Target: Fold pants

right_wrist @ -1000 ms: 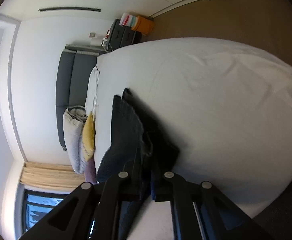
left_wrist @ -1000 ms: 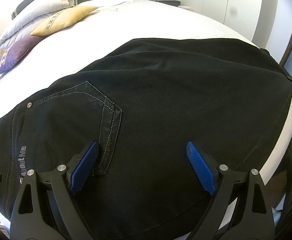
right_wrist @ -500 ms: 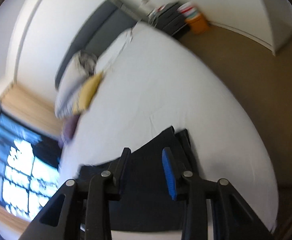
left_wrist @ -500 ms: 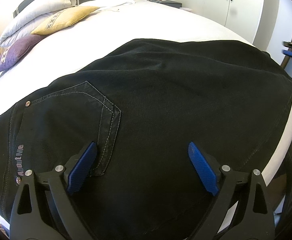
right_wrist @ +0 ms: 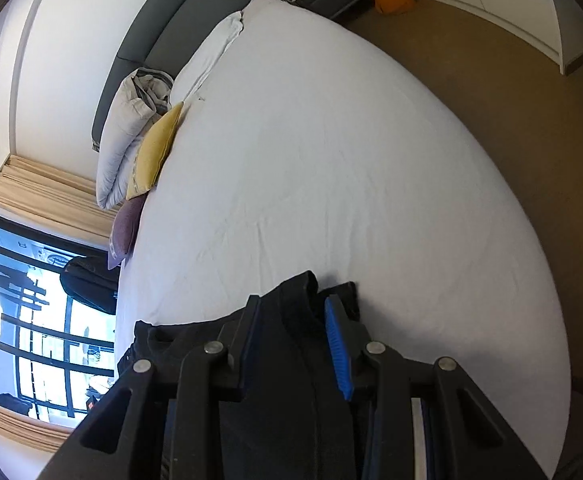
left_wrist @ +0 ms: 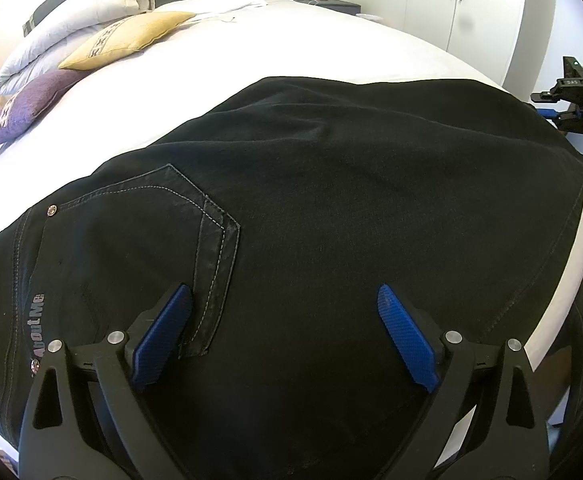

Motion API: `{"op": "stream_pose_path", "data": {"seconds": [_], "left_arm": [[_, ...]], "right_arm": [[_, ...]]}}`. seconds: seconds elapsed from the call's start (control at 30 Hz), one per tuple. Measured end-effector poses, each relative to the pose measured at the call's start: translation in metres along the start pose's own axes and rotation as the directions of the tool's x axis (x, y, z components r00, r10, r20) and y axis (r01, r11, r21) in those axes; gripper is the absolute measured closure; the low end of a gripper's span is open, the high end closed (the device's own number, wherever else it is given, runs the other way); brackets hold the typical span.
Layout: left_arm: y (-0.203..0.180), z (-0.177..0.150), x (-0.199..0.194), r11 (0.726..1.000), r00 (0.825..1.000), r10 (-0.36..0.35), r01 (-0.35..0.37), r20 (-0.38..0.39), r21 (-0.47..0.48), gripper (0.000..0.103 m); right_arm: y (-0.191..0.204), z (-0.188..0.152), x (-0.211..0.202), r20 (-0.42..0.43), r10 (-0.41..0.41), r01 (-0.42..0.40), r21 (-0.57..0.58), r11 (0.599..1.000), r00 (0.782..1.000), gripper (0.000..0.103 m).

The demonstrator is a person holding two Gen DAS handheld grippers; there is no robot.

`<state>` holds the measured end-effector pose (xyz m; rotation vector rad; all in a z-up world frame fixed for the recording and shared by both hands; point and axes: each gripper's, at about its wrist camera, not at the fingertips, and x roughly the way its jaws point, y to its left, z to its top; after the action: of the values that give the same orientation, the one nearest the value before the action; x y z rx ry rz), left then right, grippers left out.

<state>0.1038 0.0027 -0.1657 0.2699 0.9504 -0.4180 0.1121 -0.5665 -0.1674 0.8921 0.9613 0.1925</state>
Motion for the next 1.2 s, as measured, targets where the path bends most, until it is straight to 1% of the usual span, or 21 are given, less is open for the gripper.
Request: {"op": "stream_pose_path", "data": {"seconds": [0.1,0.17,0.2,0.33,0.4,0.47,0.57,0.67,0.73,0.77,0.8,0.83,0.87,0.9,0.93,1.0,1.03,1.07,1.1,1.17,1.2], "left_arm": [[0.000,0.001,0.000,1.000,1.000,-0.001,0.001,-0.002,0.002,0.007],[-0.001,0.000,0.000,1.000,1.000,-0.002,0.002,-0.003,0.002,0.007],[-0.001,0.000,0.000,1.000,1.000,-0.001,0.001,-0.003,0.002,0.007],[-0.002,0.001,0.000,1.000,1.000,0.000,0.000,-0.006,0.002,0.007],[-0.003,0.003,0.000,1.000,1.000,0.003,-0.002,-0.008,0.004,0.007],[-0.003,0.003,0.001,1.000,1.000,0.003,-0.003,-0.008,0.004,0.007],[-0.004,0.003,0.001,1.000,1.000,0.007,-0.007,-0.003,0.001,0.007],[-0.005,0.002,0.002,1.000,1.000,0.012,-0.012,0.008,-0.001,0.006],[-0.006,0.001,0.001,1.000,1.000,0.010,-0.010,0.010,0.001,0.006],[-0.006,0.001,0.000,1.000,1.000,0.009,-0.009,0.008,0.002,0.006],[-0.005,0.001,-0.001,1.000,1.000,0.009,-0.009,0.007,0.001,0.006],[-0.005,0.001,-0.003,1.000,1.000,0.009,-0.009,0.003,-0.003,0.006],[-0.005,0.002,-0.006,1.000,1.000,0.011,-0.011,-0.004,-0.005,0.006],[-0.007,0.005,-0.013,1.000,1.000,0.007,-0.007,0.000,-0.001,0.006],[-0.010,0.008,-0.021,1.000,1.000,0.001,-0.002,0.022,0.006,0.006],[-0.015,0.017,-0.039,1.000,0.997,-0.010,0.009,0.074,0.018,0.006],[-0.017,0.024,-0.045,1.000,0.995,-0.022,0.020,0.098,0.021,0.006],[-0.018,0.031,-0.046,0.999,0.993,-0.028,0.026,0.111,0.022,0.006],[-0.019,0.041,-0.043,0.999,0.993,-0.033,0.031,0.117,0.024,0.006],[-0.017,0.053,-0.029,0.999,0.994,-0.027,0.024,0.110,0.028,0.006],[-0.016,0.057,-0.018,0.999,0.995,-0.021,0.018,0.094,0.028,0.006]], "right_arm": [[0.005,0.004,0.004,-0.034,-0.002,0.001,-0.031,1.000,0.999,0.068],[0.016,0.005,0.014,-0.068,-0.029,0.023,-0.078,0.997,0.997,0.081],[0.020,0.005,0.017,-0.082,-0.054,0.045,-0.104,0.994,0.995,0.081],[0.038,0.001,0.018,-0.037,-0.168,0.158,-0.197,0.968,0.985,0.091],[0.047,-0.004,0.015,0.026,-0.262,0.261,-0.234,0.937,0.965,0.095],[0.057,-0.009,0.012,0.095,-0.357,0.370,-0.259,0.892,0.929,0.096],[0.056,-0.015,-0.001,0.190,-0.405,0.438,-0.192,0.878,0.894,0.097],[0.036,-0.019,0.008,0.179,-0.412,0.432,-0.093,0.897,0.893,0.091],[0.029,-0.019,0.008,0.209,-0.417,0.438,-0.063,0.897,0.885,0.089],[0.031,-0.020,0.002,0.221,-0.439,0.460,-0.053,0.886,0.871,0.077],[0.036,-0.020,-0.003,0.248,-0.505,0.530,-0.038,0.847,0.826,0.075],[0.045,-0.022,-0.009,0.286,-0.622,0.650,-0.006,0.760,0.729,0.067],[0.051,-0.024,-0.019,0.315,-0.680,0.706,0.042,0.707,0.662,0.067],[0.059,-0.028,-0.031,0.341,-0.637,0.659,0.067,0.750,0.691,0.067],[0.070,-0.033,-0.039,0.365,-0.566,0.589,0.057,0.806,0.739,0.067],[0.113,-0.051,-0.038,0.398,-0.412,0.476,-0.074,0.876,0.820,0.067],[0.133,-0.060,-0.029,0.368,-0.311,0.386,-0.150,0.910,0.876,0.067],[0.152,-0.070,-0.011,0.282,-0.164,0.233,-0.235,0.944,0.945,0.068],[0.169,-0.082,0.011,0.181,-0.063,0.116,-0.298,0.948,0.981,0.068],[0.192,-0.104,0.066,0.010,-0.027,0.029,-0.376,0.926,1.000,0.068],[0.191,-0.109,0.086,-0.044,-0.037,0.018,-0.380,0.925,0.998,0.068]]}}
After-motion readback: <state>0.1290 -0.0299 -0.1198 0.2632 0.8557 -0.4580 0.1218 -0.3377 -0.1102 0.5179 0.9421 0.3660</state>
